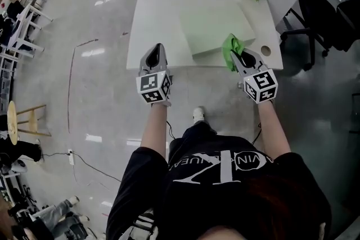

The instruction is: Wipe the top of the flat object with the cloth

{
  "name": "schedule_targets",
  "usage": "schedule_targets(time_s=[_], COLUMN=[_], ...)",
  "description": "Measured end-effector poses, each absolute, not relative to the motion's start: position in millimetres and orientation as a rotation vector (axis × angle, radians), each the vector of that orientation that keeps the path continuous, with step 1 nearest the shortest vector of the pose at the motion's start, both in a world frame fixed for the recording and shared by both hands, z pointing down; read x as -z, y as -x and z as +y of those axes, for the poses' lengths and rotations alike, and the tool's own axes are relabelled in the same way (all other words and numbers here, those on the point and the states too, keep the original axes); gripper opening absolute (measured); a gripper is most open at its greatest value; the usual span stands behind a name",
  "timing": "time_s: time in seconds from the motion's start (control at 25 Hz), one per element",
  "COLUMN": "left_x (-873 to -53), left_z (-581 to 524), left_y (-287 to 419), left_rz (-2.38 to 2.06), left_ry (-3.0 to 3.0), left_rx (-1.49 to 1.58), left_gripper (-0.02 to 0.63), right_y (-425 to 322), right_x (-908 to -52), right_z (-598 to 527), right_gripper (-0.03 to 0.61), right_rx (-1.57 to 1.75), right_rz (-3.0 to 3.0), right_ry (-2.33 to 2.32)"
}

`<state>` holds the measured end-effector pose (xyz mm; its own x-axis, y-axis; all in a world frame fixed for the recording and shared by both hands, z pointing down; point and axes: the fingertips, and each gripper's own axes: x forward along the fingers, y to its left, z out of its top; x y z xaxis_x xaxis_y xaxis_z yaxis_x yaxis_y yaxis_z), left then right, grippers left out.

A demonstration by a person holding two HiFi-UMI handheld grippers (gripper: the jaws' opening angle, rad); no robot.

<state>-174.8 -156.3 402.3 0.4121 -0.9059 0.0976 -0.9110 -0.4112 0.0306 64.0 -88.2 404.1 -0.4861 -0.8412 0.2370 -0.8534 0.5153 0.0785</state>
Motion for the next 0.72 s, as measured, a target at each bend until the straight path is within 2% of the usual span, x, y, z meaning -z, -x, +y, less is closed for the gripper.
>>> schedule_targets(time_s=[0.72], left_x=[-464], left_z=[-238], left_y=[178], left_rz=[-1.547], left_ry=[-2.545], left_rx=[-0.232], left_gripper=[0.012], right_y=[3], right_x=[-443], right_z=[-215], right_gripper=[0.035], right_rx=[-0.162], right_rz=[-2.561], right_ry=[-1.238])
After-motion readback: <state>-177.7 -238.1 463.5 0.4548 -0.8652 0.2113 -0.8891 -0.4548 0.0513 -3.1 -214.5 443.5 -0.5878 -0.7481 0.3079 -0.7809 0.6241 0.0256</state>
